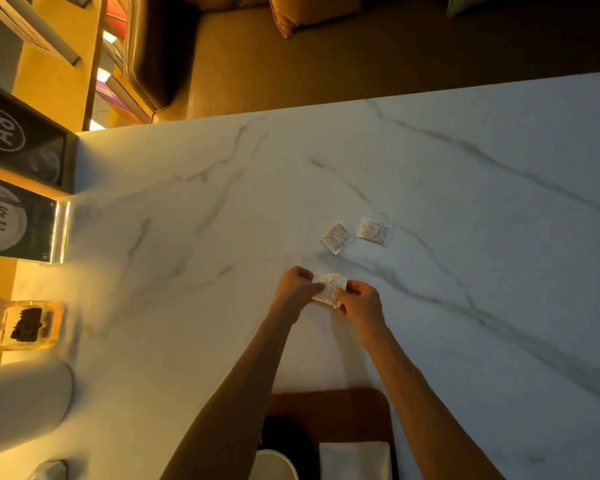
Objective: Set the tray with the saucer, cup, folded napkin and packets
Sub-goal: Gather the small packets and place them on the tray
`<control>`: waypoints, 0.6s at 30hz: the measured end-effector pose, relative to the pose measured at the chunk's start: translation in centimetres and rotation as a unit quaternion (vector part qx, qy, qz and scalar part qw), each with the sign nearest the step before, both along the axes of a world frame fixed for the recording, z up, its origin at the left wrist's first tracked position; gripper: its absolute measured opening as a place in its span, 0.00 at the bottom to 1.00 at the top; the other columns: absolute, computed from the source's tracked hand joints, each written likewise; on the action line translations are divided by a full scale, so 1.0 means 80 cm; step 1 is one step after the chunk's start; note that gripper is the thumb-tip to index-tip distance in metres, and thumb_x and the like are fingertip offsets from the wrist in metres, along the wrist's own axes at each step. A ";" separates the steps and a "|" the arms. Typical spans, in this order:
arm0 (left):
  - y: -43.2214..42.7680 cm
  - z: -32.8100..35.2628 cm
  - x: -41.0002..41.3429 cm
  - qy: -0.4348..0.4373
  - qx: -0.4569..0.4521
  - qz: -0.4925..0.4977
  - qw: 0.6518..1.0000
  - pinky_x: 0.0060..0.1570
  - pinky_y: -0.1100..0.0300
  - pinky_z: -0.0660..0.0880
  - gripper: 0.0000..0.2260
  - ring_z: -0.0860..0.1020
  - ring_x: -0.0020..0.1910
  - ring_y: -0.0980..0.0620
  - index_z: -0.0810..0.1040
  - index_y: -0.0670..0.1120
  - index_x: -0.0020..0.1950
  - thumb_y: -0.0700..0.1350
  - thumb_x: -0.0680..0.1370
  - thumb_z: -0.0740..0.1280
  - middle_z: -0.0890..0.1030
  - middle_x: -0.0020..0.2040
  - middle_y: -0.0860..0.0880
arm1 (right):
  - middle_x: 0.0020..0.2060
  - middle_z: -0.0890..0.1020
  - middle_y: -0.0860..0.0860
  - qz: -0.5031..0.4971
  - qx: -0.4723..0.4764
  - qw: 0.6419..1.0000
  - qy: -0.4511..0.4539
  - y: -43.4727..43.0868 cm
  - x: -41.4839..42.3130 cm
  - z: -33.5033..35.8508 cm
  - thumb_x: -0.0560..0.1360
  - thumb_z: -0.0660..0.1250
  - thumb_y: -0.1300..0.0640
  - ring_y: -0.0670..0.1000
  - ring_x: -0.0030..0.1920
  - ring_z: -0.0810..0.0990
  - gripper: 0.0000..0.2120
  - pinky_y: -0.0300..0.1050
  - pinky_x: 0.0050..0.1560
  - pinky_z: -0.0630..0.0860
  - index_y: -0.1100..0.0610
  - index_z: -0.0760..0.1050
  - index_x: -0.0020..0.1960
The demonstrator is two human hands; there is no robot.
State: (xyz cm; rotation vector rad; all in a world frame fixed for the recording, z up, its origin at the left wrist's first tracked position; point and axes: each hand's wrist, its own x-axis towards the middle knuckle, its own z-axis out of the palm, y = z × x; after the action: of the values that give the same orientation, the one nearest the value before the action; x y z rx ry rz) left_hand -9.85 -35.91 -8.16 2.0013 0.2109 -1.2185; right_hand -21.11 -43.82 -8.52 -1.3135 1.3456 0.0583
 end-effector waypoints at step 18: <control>-0.174 0.040 0.103 -0.260 -0.008 -0.629 0.733 0.52 0.53 0.73 0.11 0.76 0.56 0.43 0.76 0.42 0.57 0.33 0.76 0.63 0.76 0.58 0.42 | 0.51 0.80 0.63 -0.272 0.276 0.911 -0.138 -0.052 0.072 0.030 0.74 0.70 0.63 0.59 0.51 0.80 0.17 0.57 0.58 0.78 0.67 0.74 0.61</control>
State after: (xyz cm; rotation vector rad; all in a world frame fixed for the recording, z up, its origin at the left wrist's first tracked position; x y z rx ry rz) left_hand -1.61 -49.80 -4.92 2.3388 -1.6786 -1.2136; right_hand -15.34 -47.95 -6.09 -0.4272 1.2793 -0.1218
